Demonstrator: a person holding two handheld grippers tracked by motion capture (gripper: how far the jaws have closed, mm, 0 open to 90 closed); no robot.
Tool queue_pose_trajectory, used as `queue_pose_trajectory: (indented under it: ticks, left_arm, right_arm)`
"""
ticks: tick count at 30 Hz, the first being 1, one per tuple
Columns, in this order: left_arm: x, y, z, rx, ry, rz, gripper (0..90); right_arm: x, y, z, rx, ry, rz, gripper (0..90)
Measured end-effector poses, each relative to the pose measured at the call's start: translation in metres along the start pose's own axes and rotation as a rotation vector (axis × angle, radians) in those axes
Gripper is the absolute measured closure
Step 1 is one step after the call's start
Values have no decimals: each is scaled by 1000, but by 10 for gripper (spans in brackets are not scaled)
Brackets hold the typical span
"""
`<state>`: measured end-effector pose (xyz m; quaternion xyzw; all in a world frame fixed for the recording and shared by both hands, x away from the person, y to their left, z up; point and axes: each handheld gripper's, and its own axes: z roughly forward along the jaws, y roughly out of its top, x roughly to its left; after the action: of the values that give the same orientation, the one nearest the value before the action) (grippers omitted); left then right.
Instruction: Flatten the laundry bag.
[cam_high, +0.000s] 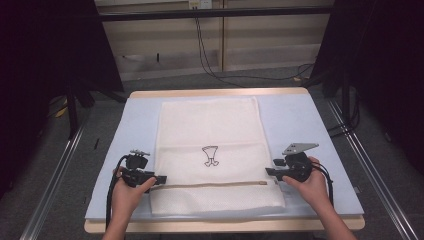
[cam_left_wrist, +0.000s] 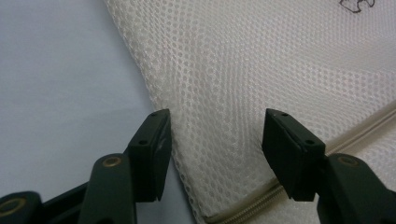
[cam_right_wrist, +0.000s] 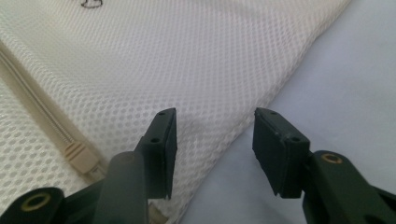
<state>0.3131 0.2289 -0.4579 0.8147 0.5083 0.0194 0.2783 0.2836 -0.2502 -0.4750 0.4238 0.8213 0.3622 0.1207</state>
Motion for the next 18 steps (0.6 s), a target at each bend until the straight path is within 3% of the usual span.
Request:
queue_pose_trajectory:
  ticks: [2,4,5,6,9,13,18]
  left_arm:
    - [-1,0,-1,9,51,20,531]
    - [-2,1,0,6,61,13,577]
    - [-2,1,0,14,73,17,620]
    - [-1,2,0,13,81,12,671]
    - [3,3,0,9,72,1,747]
    - [5,8,3,0,70,-4,818]
    - [10,14,4,-3,70,-13,847]
  right_arm:
    - [1,-2,2,17,22,10,599]
    - [4,-3,3,26,-4,5,691]
    - [3,-1,3,33,20,11,805]
    - [2,-1,3,26,32,16,827]
    - [1,1,6,22,42,19,860]
    - [3,4,6,22,17,12,870]
    - [3,6,10,12,16,14,871]
